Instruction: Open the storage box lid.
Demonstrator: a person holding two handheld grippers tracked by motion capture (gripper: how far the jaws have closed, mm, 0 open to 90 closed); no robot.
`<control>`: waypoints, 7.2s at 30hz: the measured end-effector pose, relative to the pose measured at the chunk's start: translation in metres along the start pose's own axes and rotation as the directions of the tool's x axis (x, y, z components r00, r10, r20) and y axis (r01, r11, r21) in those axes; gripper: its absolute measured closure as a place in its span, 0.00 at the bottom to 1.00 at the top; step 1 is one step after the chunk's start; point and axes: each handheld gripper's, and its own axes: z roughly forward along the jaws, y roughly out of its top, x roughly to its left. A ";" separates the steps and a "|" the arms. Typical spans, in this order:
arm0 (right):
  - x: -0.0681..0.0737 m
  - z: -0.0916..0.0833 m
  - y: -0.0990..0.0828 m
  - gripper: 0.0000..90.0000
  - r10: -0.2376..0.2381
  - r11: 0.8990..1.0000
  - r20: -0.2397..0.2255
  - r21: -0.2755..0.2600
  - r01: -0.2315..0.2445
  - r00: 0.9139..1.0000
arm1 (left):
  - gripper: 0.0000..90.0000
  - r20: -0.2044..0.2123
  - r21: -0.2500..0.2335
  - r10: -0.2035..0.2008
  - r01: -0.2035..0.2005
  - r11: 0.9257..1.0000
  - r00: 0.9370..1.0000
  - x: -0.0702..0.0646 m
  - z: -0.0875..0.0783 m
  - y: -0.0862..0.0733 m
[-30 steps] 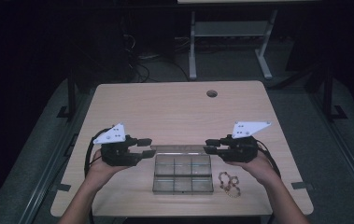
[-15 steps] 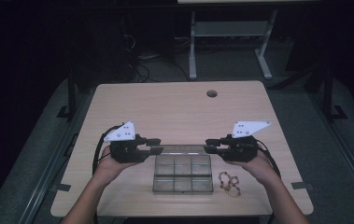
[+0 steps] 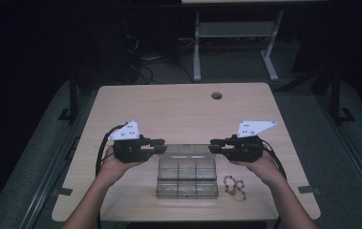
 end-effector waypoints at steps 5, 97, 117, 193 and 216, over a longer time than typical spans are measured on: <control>-0.006 0.002 0.002 0.82 0.004 1.000 0.003 -0.011 -0.004 1.000 | 0.79 0.006 -0.017 -0.017 0.017 1.000 1.000 0.007 0.000 -0.001; -0.070 0.043 -0.001 0.71 0.141 0.990 0.148 -0.043 -0.137 0.979 | 0.72 -0.067 -0.033 -0.186 0.184 0.982 0.980 0.082 0.042 -0.007; -0.074 0.055 -0.008 0.63 0.155 0.988 0.205 -0.041 -0.150 0.966 | 0.68 -0.106 -0.026 -0.206 0.204 0.979 0.973 0.090 0.050 -0.014; -0.089 0.088 -0.042 0.43 0.269 0.954 0.217 0.073 -0.291 0.938 | 0.57 -0.146 0.109 -0.281 0.298 0.948 0.948 0.104 0.082 -0.046; -0.093 0.096 -0.053 0.41 0.321 0.930 0.202 0.118 -0.348 0.925 | 0.56 -0.142 0.159 -0.299 0.320 0.934 0.943 0.107 0.090 -0.058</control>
